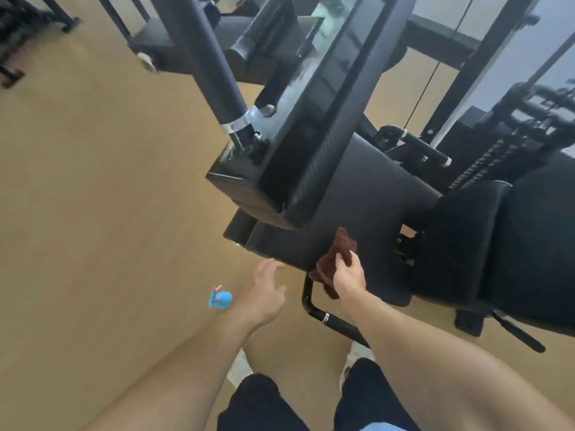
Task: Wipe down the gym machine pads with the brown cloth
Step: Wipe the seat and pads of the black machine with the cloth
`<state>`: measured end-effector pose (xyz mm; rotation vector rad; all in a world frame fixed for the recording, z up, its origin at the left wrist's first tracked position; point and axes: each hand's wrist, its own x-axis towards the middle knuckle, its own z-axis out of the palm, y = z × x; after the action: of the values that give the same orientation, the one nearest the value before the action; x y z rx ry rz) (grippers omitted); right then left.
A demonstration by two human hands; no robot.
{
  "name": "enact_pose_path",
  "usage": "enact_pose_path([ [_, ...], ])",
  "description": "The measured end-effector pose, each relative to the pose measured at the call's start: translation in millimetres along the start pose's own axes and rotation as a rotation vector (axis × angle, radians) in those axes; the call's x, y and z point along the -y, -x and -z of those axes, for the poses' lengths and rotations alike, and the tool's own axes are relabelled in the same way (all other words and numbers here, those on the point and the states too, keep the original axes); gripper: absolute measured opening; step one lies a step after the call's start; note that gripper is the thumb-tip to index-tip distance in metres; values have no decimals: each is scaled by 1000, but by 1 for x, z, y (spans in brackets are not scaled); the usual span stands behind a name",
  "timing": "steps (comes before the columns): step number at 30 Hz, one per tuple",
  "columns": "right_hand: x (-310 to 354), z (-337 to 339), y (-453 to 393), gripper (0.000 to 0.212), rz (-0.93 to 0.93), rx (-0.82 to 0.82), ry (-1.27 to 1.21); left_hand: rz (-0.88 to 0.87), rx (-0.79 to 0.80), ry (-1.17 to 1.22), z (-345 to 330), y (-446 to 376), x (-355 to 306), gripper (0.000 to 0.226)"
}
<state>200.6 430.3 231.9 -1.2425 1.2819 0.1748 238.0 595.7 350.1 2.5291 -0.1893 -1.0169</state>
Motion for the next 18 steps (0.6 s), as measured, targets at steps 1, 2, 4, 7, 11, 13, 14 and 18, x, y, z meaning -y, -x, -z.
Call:
enact_pose_path([
  [1,4,-6,-4,35,-29,-11,30,-29,-7,5,7,-4,6,48],
  [2,6,-15,-6,35,-47,-11,49,-60,-17,15,15,-9,13,47],
  [4,9,-42,-3,27,-35,-6,73,-120,-27,52,35,-16,29,48],
  [7,5,-104,12,27,124,-24,220,-213,-22,104,67,-29,63,50],
  [11,2,-176,29,34,292,-155,464,-304,-10,139,109,-48,121,51],
  [13,7,-196,40,35,325,-218,538,-312,-4,208,124,-58,149,51],
  [14,9,-202,44,37,327,-226,585,-305,0,246,129,-64,163,51],
  [18,11,-211,45,41,432,-174,876,-292,25,325,133,-96,197,51],
])
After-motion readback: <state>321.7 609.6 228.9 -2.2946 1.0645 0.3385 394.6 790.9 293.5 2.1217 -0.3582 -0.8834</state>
